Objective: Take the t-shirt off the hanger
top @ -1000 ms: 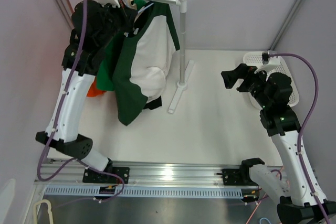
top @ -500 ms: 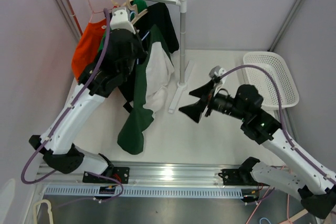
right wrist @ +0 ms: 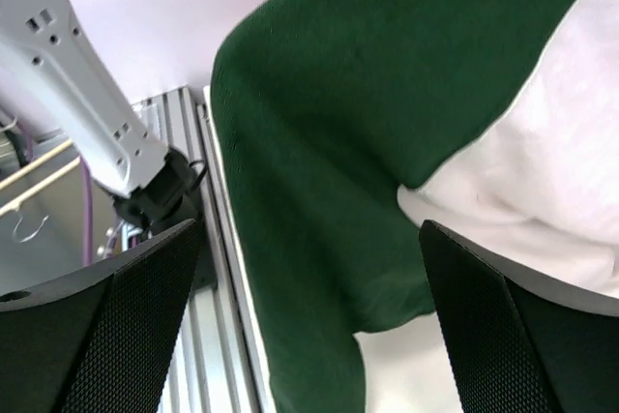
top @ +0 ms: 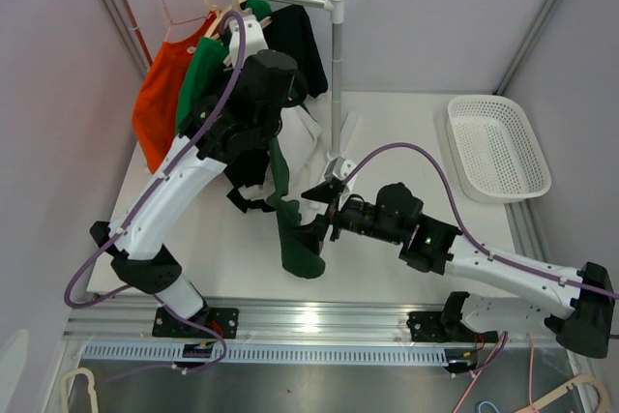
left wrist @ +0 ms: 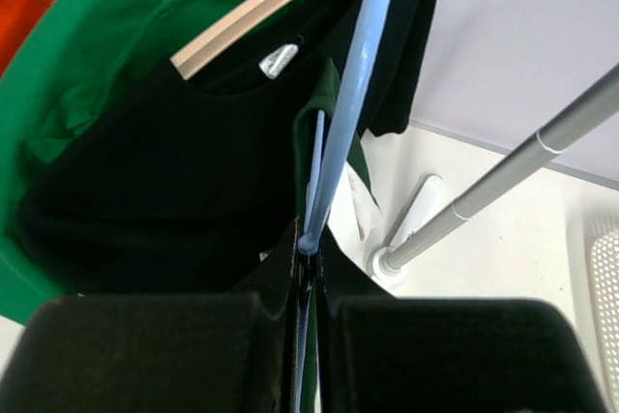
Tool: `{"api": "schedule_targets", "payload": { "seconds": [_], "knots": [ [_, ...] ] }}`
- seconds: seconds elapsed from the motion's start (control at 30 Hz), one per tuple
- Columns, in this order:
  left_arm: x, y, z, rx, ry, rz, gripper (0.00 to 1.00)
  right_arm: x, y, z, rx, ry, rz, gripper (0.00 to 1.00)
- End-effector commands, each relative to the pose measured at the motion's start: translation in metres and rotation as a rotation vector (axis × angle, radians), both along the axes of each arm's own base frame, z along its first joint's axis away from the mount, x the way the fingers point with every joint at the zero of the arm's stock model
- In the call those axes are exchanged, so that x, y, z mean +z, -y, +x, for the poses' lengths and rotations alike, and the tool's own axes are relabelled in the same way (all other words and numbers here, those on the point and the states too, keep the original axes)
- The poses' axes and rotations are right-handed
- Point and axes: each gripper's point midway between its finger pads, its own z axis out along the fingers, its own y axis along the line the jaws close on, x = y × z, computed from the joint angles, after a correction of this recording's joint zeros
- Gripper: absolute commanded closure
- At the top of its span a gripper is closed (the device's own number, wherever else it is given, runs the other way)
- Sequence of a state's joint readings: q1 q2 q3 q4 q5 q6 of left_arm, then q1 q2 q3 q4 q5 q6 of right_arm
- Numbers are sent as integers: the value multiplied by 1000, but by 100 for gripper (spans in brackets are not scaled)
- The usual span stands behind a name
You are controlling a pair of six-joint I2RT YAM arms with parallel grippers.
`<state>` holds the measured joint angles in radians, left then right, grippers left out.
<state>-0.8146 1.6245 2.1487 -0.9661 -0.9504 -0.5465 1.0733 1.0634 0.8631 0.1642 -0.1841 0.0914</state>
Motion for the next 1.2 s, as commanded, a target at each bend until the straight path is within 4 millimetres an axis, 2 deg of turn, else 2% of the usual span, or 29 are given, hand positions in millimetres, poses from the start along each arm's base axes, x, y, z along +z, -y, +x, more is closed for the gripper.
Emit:
{"api": "schedule_targets", "payload": {
  "seconds": [0.0,0.07,0.13,0.2,0.23,0.3,0.33,0.4,0.47,0.53,0.57,0.6,0.67,0.7,0.8,0.87,0.9,0.93,1.0,1.03,1.1,1.17],
  "knots": [
    [26,-15,-11,47,71,-70,99,38,-10,15,-77,96,121,1],
    [24,-14,-12,38,67,-71,99,36,-13,21,-113,100,128,0],
    [26,-13,-13,34,73,-74,99,28,-20,25,-116,92,109,10],
    [26,-11,-11,30,73,-66,99,24,-25,24,-109,79,92,30],
    [26,-10,-11,26,76,-67,99,19,-27,23,-104,67,80,56],
    [26,-8,-9,18,76,-56,99,13,-30,15,-75,50,59,70],
    [28,-6,-7,11,88,-63,99,16,-27,10,-67,46,67,87],
    [23,-1,-3,-3,84,-47,99,14,-26,-6,-38,33,51,100],
    [27,6,4,-23,105,-55,99,15,-19,-25,-13,32,35,100],
    [18,14,12,-28,100,-32,99,12,-17,-54,11,29,26,100],
    [17,15,16,-25,101,-24,99,6,-11,-66,22,26,18,100],
    [18,16,18,-23,103,-23,99,2,-10,-86,47,18,13,100],
    [12,21,26,-17,93,-5,99,-14,-6,-104,61,-14,-12,100],
    [11,21,27,-11,93,-6,99,-19,-7,-120,96,-21,-21,100],
    [7,24,28,-10,83,-32,99,-42,-10,-126,61,-52,-64,100],
    [11,24,23,-23,89,-80,99,-57,-12,-114,-11,-75,-99,100],
    [13,25,22,-31,91,-88,99,-72,-19,-111,-12,-84,-145,100],
    [19,28,22,-44,114,-111,99,-80,-22,-100,-26,-103,-168,100],
    [35,28,23,-63,152,-97,99,-101,-37,-102,20,-136,-225,100],
    [37,26,24,-59,146,-79,99,-105,-43,-102,28,-144,-230,100],
    [56,25,26,-51,171,-73,99,-118,-52,-110,75,-148,-268,100],
    [59,21,28,-28,171,-29,99,-126,-62,-116,84,-152,-290,100]
  ]
}}
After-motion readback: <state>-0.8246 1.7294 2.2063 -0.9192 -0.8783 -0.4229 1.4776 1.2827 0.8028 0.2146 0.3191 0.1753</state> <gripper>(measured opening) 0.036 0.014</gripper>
